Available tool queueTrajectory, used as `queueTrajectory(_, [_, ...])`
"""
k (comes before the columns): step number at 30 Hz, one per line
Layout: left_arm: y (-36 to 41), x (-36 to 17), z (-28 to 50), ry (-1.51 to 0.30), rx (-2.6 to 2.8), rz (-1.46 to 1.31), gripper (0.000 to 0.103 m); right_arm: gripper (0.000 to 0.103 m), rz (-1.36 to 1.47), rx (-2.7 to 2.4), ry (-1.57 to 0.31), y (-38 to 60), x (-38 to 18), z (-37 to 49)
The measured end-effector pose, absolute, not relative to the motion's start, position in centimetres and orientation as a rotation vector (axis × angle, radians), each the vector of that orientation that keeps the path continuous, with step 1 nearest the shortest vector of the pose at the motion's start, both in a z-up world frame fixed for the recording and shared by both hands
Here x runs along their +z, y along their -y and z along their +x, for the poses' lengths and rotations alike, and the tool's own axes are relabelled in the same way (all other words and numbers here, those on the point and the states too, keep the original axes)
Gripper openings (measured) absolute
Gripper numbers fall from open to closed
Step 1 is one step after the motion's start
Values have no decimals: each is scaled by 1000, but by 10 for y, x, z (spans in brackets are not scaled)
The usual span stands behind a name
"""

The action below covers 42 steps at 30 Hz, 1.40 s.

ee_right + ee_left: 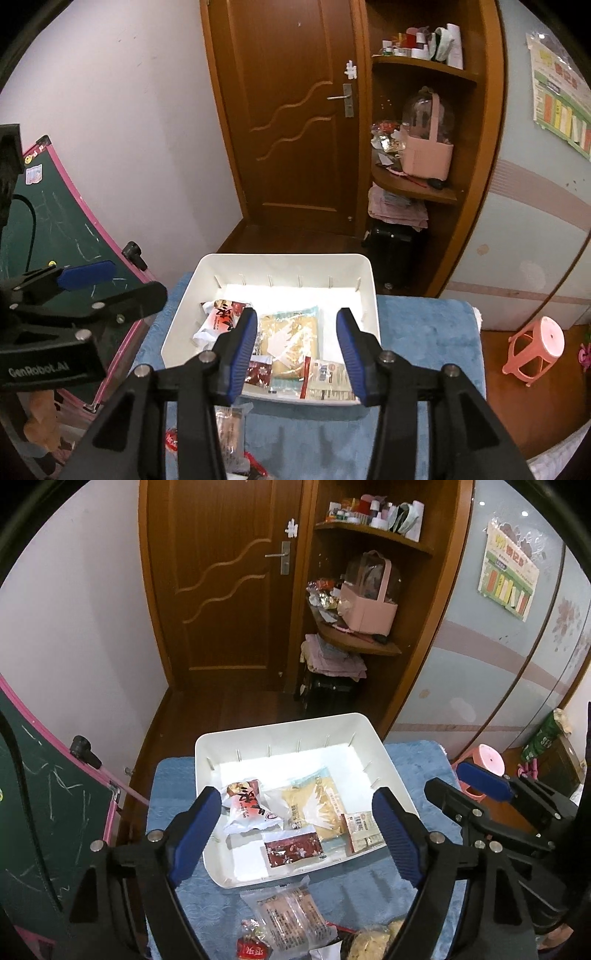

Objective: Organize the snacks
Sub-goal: 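Withdraw both tools from the tray toward the blue wrapper and paper packet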

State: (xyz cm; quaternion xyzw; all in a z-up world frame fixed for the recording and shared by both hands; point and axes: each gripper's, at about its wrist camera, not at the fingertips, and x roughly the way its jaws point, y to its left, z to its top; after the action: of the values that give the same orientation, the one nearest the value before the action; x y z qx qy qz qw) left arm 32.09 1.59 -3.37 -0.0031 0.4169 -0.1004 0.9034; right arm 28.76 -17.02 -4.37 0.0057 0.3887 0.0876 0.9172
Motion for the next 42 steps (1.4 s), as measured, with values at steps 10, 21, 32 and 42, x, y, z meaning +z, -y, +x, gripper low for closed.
queueTrajectory(10, [-12, -13, 271, -818, -245, 48, 86, 53, 89, 139, -751, 181, -25, 246])
queueTrajectory(21, [-3, 11, 220, -759, -320, 68, 86, 58, 77, 101, -713, 180, -8, 193])
queueTrajectory(32, [-1, 20, 176, -731, -380, 88, 92, 63, 113, 76, -688, 182, 0, 148])
queueTrajectory(42, [-1, 5, 139, -744, -419, 112, 93, 63, 137, 36, -709, 187, -12, 111])
